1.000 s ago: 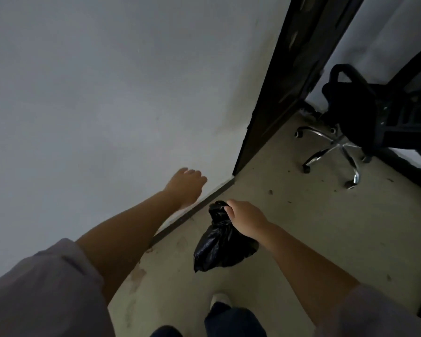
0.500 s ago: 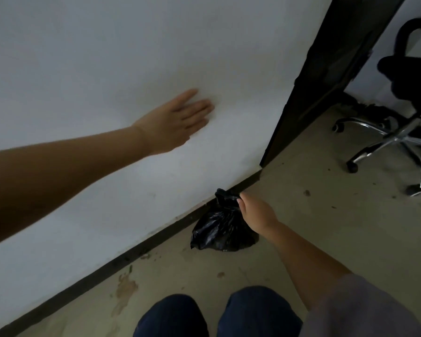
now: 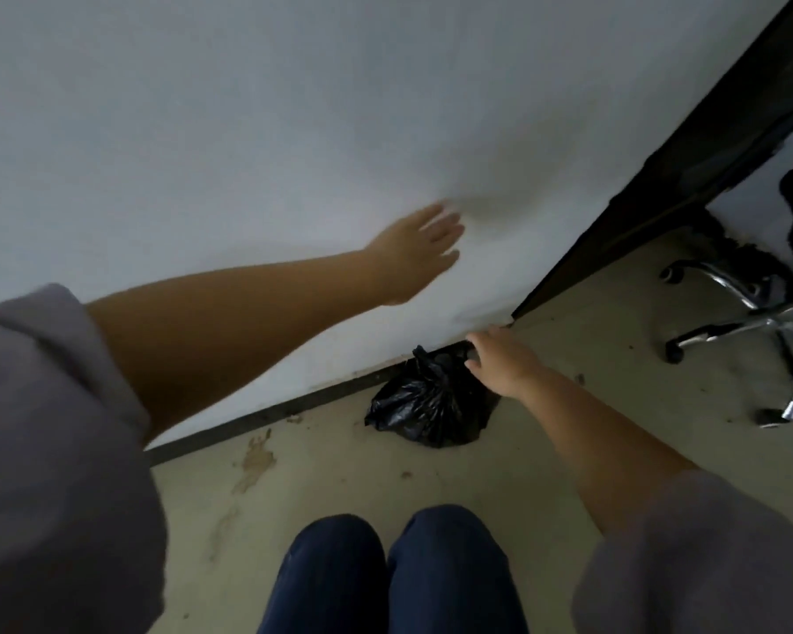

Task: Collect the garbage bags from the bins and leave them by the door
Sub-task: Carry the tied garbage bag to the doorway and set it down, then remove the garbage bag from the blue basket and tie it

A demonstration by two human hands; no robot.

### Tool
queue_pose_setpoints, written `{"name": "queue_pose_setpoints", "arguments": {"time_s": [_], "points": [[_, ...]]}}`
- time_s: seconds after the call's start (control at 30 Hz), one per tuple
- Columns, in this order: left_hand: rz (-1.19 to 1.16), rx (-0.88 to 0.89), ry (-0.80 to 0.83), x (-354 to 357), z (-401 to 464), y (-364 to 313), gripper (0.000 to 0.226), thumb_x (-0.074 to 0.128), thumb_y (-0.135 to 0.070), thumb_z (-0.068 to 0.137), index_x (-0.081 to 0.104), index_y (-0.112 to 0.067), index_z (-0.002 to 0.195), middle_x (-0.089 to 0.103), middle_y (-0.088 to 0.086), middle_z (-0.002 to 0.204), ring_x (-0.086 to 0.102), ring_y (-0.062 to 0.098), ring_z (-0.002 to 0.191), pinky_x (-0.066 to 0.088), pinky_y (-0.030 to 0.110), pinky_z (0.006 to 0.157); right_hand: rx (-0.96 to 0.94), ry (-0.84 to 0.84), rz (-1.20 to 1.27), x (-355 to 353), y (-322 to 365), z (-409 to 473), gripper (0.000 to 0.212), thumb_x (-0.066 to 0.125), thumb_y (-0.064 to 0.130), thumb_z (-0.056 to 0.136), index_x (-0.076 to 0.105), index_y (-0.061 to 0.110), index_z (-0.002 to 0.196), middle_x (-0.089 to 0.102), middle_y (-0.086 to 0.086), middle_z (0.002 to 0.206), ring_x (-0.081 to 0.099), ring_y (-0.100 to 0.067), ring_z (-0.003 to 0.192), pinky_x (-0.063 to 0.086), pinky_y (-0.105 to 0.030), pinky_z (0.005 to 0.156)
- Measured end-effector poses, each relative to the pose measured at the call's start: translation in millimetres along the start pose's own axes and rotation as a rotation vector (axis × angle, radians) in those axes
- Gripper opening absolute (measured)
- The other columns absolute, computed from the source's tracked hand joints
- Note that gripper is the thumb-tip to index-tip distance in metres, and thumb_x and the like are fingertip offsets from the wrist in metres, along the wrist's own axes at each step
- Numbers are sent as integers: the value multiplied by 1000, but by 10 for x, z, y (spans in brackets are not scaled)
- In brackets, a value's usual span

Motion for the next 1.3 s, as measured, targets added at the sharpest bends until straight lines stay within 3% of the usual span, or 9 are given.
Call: {"name": "queue_pose_setpoints", "arguments": {"time_s": [0.1, 0.17, 0.33, 0.73, 0.83, 0.97, 1.07, 1.2, 1.3], "points": [[-592, -41, 254, -328, -287, 166, 45, 31, -28, 100, 32, -16, 144, 42, 12, 143, 42, 29, 130, 38, 40, 101, -30, 127, -56, -682, 201, -206, 26, 41, 26, 98, 52, 6, 110, 55, -11, 105, 54, -28, 94, 48, -38, 80], [-875, -154, 359, -515, -605, 402, 41, 31, -28, 100, 41, -17, 138, 51, 9, 135, 52, 28, 120, 43, 36, 91, -41, 252, -96, -1080, 422, -393, 21, 39, 20, 97, 49, 9, 82, 47, -5, 76, 44, -21, 66, 36, -32, 61], [-1136, -366, 474, -778, -1593, 1001, 36, 34, -26, 99, 56, -12, 124, 58, 7, 127, 56, 26, 114, 44, 35, 91, -145, 322, -192, -2020, 1208, -862, 25, 36, 12, 92, 35, 12, 67, 29, -3, 62, 25, -18, 56, 20, -31, 54], [-1261, -898, 544, -1295, -4041, 2045, 33, 38, -23, 97, 60, -9, 116, 62, 9, 121, 59, 27, 109, 48, 39, 95, -488, 295, -283, -3295, 3597, -1874, 23, 34, 11, 94, 51, 2, 81, 46, -10, 69, 35, -18, 59, 28, -30, 56], [-1248, -1034, 549, -1280, -4519, 2101, 32, 38, -21, 95, 62, -8, 112, 64, 8, 116, 60, 27, 106, 49, 38, 91, -561, 309, -336, -3282, 4062, -2004, 34, 34, 12, 95, 61, -7, 104, 65, -24, 106, 49, -23, 77, 34, -32, 65], [-1222, -1225, 586, -1312, -5184, 2012, 30, 37, -17, 95, 61, -6, 108, 58, 5, 101, 54, 22, 88, 42, 32, 76, -718, 284, -510, -3223, 4713, -2299, 39, 31, 26, 101, 56, 2, 118, 58, -15, 123, 57, -29, 104, 40, -33, 79], [-1218, -1431, 583, -1492, -5817, 1817, 34, 37, -24, 97, 56, -13, 123, 60, 8, 119, 57, 26, 106, 41, 31, 78, -864, 256, -637, -3127, 5236, -2609, 44, 29, 33, 102, 50, 4, 128, 51, -15, 132, 52, -30, 113, 39, -34, 86], [-1220, -1726, 607, -1851, -6699, 1287, 34, 38, -26, 96, 54, -17, 125, 58, 9, 126, 57, 28, 111, 44, 32, 85, -1081, 197, -741, -2864, 5927, -3127, 40, 31, 31, 101, 54, 4, 119, 56, -16, 124, 48, -25, 90, 38, -33, 77], [-1204, -1945, 626, -2269, -7336, 748, 34, 38, -27, 96, 55, -17, 124, 59, 8, 125, 58, 29, 111, 48, 35, 91, -1247, 146, -768, -2562, 6421, -3650, 35, 31, 29, 100, 54, 8, 117, 58, -13, 120, 55, -27, 96, 45, -37, 82]]}}
Point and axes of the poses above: each hand's wrist, its own z-axis towards the middle knuckle, its own x-axis out of the palm, y = z × x, the point moved 7 cm from there along z, towards the middle knuckle
